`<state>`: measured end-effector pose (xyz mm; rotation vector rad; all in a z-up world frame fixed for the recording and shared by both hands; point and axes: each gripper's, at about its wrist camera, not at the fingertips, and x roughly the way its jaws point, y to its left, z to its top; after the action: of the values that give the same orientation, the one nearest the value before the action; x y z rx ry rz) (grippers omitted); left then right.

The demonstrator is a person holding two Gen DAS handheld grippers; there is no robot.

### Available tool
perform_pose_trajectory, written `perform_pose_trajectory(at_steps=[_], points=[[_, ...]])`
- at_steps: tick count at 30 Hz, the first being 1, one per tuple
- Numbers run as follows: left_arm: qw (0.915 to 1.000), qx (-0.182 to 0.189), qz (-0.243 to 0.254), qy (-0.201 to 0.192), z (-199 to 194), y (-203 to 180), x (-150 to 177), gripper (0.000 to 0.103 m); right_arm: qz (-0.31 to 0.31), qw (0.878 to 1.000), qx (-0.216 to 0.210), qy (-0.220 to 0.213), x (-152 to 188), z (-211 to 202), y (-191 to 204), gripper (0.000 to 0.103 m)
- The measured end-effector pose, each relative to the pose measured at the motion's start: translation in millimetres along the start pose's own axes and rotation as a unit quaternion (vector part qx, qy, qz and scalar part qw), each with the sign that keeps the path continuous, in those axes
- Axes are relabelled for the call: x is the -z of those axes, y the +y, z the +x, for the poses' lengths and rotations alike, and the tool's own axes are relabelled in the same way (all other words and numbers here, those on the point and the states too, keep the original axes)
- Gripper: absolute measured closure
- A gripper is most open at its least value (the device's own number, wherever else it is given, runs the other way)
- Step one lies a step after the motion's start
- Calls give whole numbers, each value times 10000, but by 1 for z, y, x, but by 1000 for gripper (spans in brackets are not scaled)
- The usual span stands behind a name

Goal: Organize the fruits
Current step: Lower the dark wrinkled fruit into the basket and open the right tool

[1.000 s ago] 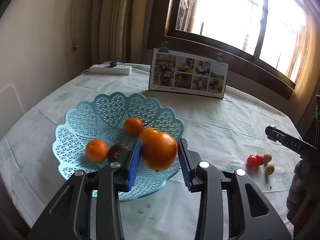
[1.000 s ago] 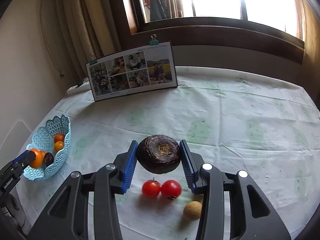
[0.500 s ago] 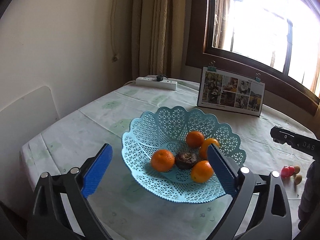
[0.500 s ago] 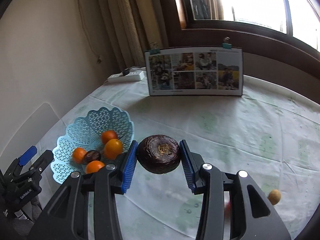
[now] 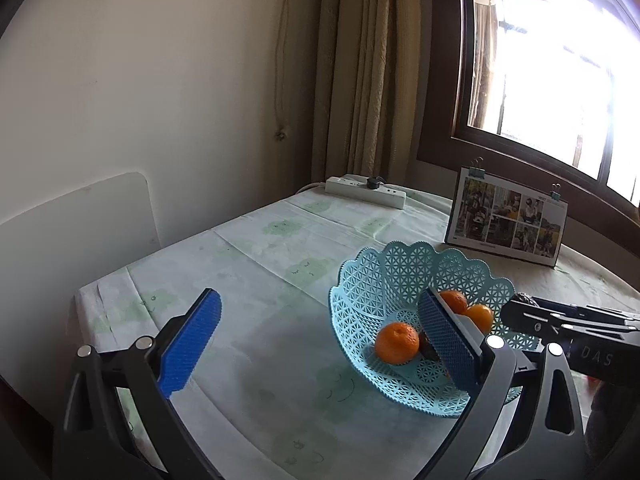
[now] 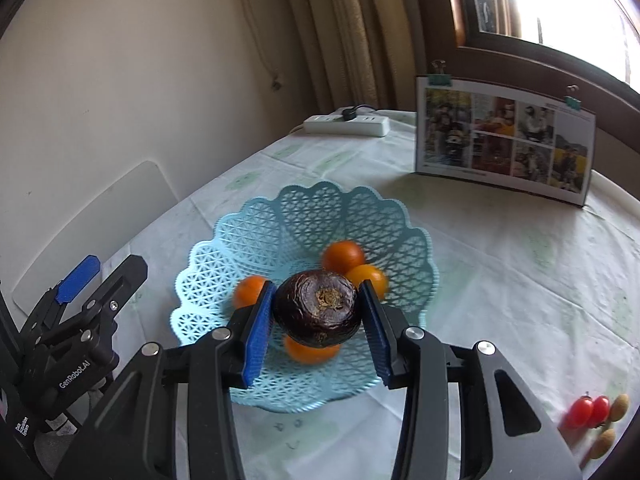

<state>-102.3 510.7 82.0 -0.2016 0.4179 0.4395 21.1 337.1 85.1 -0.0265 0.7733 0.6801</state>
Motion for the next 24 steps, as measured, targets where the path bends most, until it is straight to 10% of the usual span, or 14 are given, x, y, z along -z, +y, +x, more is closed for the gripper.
perform_pose_trajectory(at_steps=[5,24], points=[[9997,34,-213,132,4,9,1,3,75,9989,-440,171,0,9,7,59],[9985,250,-384,304,8,-14,-1,3,674,9977,65,38,14,-12,-47,58]])
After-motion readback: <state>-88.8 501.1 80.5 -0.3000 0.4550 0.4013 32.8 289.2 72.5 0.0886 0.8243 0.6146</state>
